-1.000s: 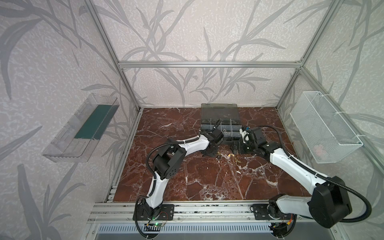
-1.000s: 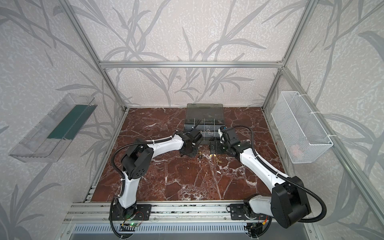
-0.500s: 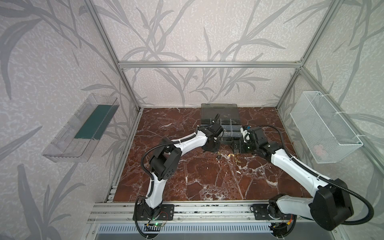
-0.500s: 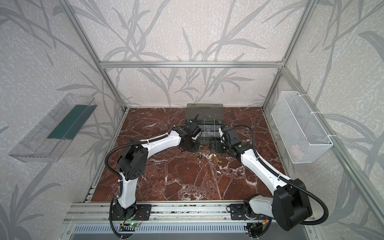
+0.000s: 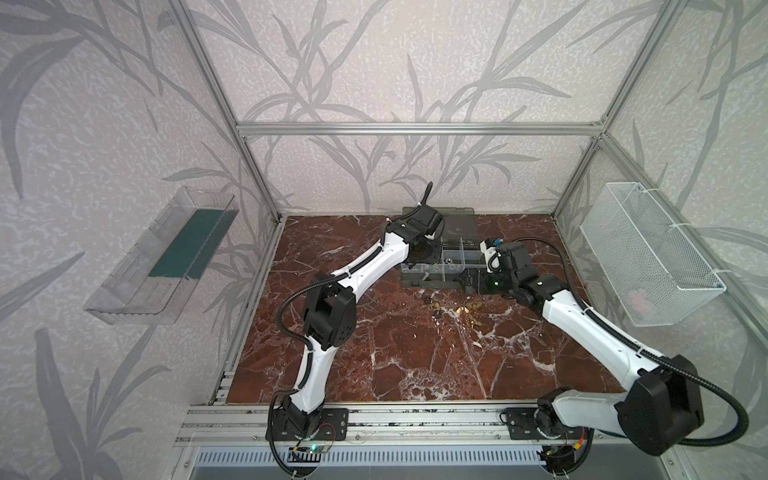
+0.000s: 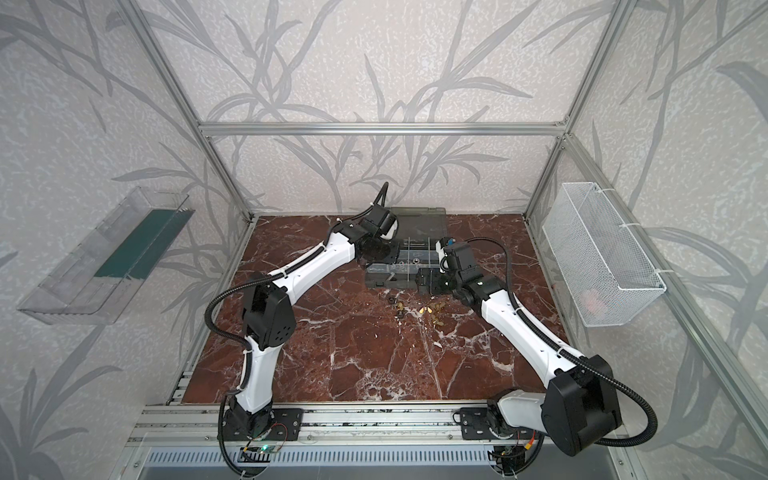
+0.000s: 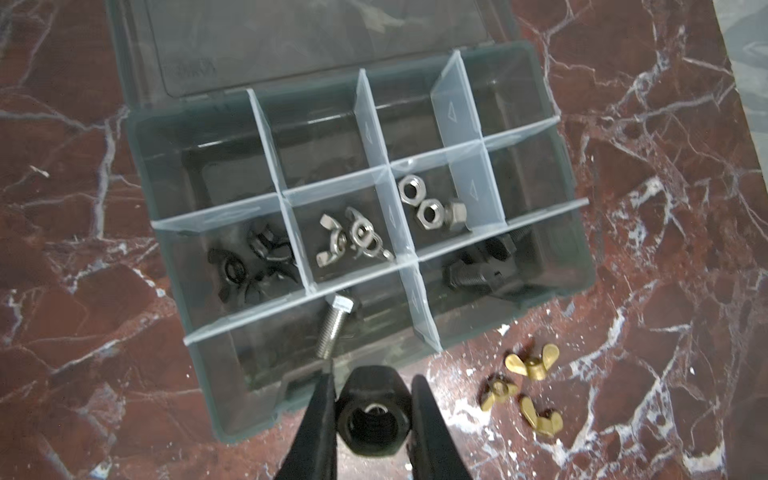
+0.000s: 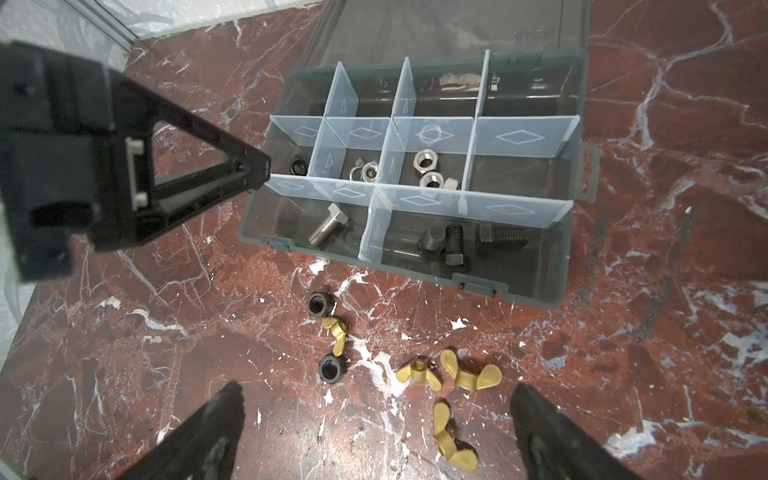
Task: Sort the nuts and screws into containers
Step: 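Lift the black hex nut with the left gripper over a box compartment, then open the left gripper to drop the black hex nut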
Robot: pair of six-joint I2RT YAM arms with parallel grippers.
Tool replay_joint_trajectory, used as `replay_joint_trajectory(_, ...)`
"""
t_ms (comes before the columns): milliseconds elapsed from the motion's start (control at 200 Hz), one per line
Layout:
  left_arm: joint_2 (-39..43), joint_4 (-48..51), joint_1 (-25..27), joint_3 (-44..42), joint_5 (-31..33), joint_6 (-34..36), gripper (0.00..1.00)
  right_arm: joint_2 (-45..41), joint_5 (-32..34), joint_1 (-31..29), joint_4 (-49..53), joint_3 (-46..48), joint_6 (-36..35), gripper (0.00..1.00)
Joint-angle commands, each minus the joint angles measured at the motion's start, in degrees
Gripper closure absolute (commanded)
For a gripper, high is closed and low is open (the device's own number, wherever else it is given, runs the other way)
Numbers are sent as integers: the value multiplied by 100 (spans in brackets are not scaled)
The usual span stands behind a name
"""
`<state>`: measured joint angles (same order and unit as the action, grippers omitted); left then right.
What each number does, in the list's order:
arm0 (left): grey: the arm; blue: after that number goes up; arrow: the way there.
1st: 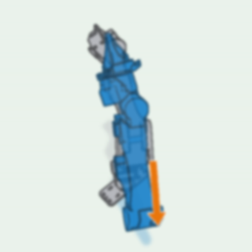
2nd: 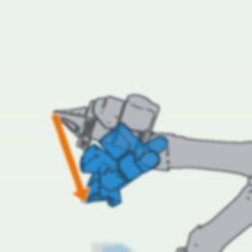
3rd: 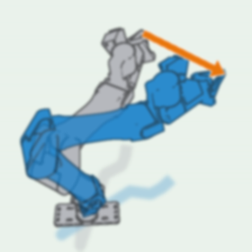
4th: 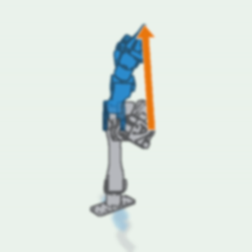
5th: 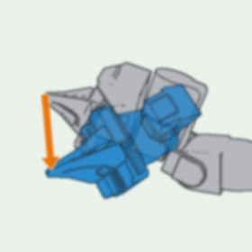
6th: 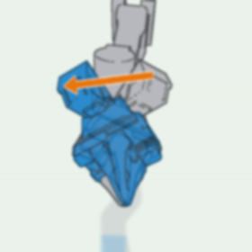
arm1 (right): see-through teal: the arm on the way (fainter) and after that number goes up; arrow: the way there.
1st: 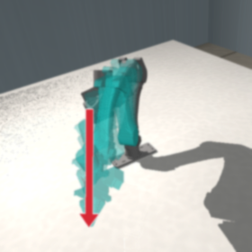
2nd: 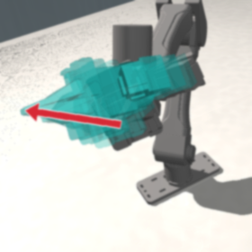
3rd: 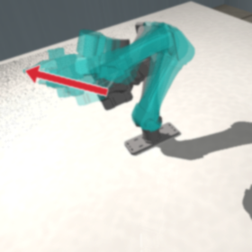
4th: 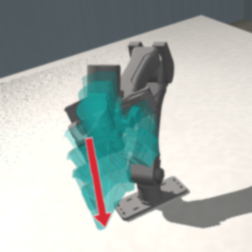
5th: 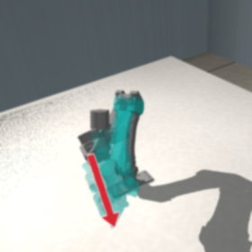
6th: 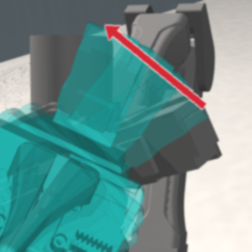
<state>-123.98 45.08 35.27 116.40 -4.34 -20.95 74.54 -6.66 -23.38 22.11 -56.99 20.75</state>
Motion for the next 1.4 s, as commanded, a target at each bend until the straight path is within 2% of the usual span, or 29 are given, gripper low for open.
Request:
replay_joint_trajectory(0,-427,352,-170,462,74,214,79,110,-85,-27,-23,-224,-13,1)
replay_joint_trajectory(295,-1164,336,-605,1313,-16,362,79,432,-257,-83,-120,-391,69,1)
replay_joint_trajectory(415,-1307,284,-709,1359,-10,364,79,580,-266,-104,-195,-393,87,1)
replay_joint_trajectory(880,-2091,262,-863,2341,103,550,79,816,-266,-176,-271,-405,113,1)
replay_joint_trajectory(1005,-2210,283,-874,2362,69,517,79,842,-257,-176,-269,-392,94,1)
replay_joint_trajectory(1395,-2293,343,-883,2343,75,500,67,887,-275,-176,-260,-434,78,1)
